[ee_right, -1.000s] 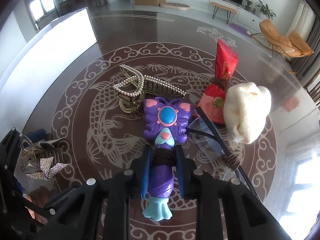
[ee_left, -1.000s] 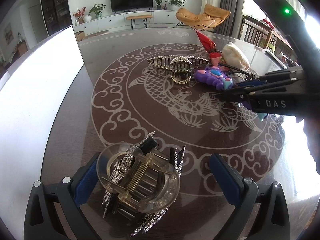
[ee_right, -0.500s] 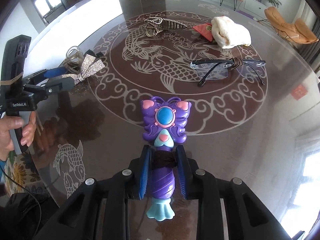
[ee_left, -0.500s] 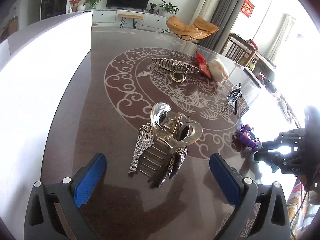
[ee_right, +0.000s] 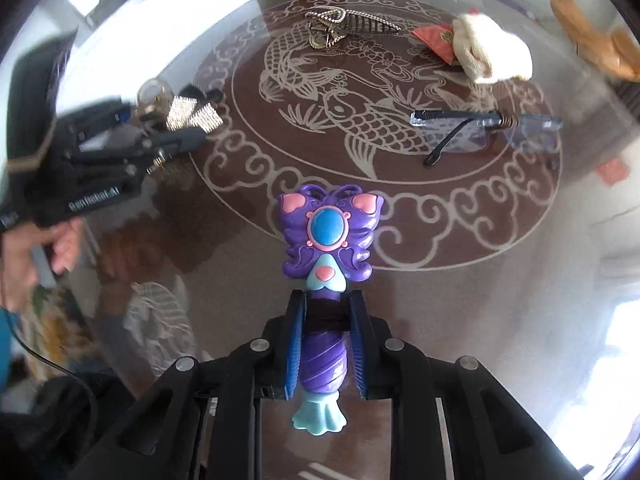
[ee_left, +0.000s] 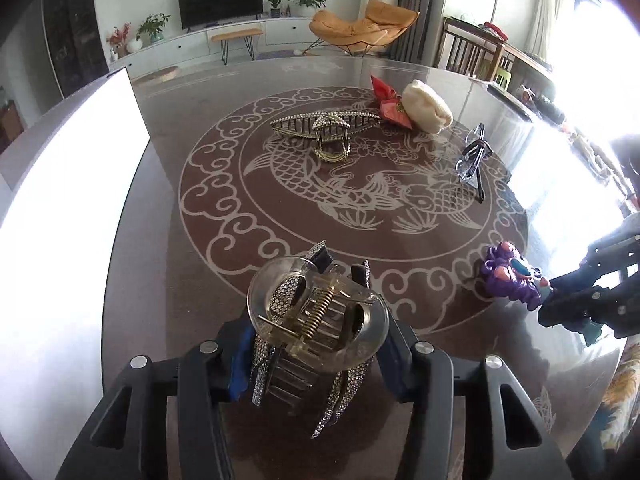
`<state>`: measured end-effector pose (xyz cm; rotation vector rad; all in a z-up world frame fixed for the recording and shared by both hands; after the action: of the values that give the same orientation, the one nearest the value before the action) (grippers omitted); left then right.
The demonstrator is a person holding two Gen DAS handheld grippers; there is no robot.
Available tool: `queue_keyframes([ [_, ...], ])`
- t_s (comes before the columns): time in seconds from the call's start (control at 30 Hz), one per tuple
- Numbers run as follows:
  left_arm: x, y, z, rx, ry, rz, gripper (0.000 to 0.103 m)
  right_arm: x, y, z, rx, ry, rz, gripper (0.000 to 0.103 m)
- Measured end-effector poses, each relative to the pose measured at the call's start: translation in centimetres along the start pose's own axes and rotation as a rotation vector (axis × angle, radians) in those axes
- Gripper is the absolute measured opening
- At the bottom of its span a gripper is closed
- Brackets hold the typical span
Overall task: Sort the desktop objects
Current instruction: 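Carry the clip and toy into the white bin and open both grippers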
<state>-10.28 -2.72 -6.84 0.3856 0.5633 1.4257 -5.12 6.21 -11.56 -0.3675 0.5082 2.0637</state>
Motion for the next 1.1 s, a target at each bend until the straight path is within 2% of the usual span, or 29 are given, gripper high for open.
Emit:
queue_keyframes([
  [0.07,-0.7,-0.4,1.9,0.019,-0.045,0.056,0.051,-0.9,-0.2,1.0,0.088,0.199,-0.116,0.022],
  [0.13,-1.8,-0.5,4.2,0.041,-0.094,0.13,0.051,-1.9,-0.1,1.7,0.146,0.314,-0.185,0.022],
  [0.27,-5.8,0.1,9.8,0.116,-0.137,0.238,0.051,-5.5,1.2,3.4,0.225,0.448,-0.23,0.022],
  [0.33,-9.1,0.3,12.7,0.167,-0.11,0.271,0.051,-7.7,2.9,4.8,0.26,0.488,-0.216,0.022],
  [0.43,-15.3,-0.1,15.7,0.203,-0.026,0.327,0.051,-12.3,6.3,6.1,0.298,0.526,-0.154,0.022],
  [0.53,-22.2,-2.0,16.2,0.183,0.112,0.38,0.051,-18.8,9.6,5.8,0.308,0.533,-0.037,0.022],
  [0.6,-26.3,-4.0,15.4,0.134,0.199,0.419,0.051,-23.3,10.9,4.7,0.302,0.536,0.047,0.022],
  [0.67,-29.6,-6.3,14.1,0.071,0.254,0.458,0.051,-27.8,12.0,2.7,0.286,0.535,0.123,0.022],
  [0.83,-33.9,-10.9,11.1,-0.041,0.274,0.537,0.051,-36.0,12.2,-4.2,0.227,0.426,0.304,0.022],
  [1.0,-34.8,-12.2,8.8,-0.134,0.285,0.542,0.053,-39.3,11.3,-10.1,0.168,0.372,0.365,0.023],
  [1.07,-34.9,-12.2,8.5,-0.153,0.296,0.548,0.062,-39.1,10.6,-11.9,0.131,0.317,0.395,0.024],
  [1.1,-34.8,-12.2,8.6,-0.148,0.306,0.552,0.071,-39.2,10.2,-12.2,0.127,0.293,0.416,0.029],
])
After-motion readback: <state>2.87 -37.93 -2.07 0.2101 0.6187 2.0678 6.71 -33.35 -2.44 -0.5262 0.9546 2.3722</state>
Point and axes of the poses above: each gripper's, at about its wrist camera, not at the fingertips, and z roughly against the way its jaws point, x to its right, y to its top, the point moved 8 cm from there along -z, roughly the way its jaws point, and after that the axes turned 13 degrees about y, right-handed, at the moved point
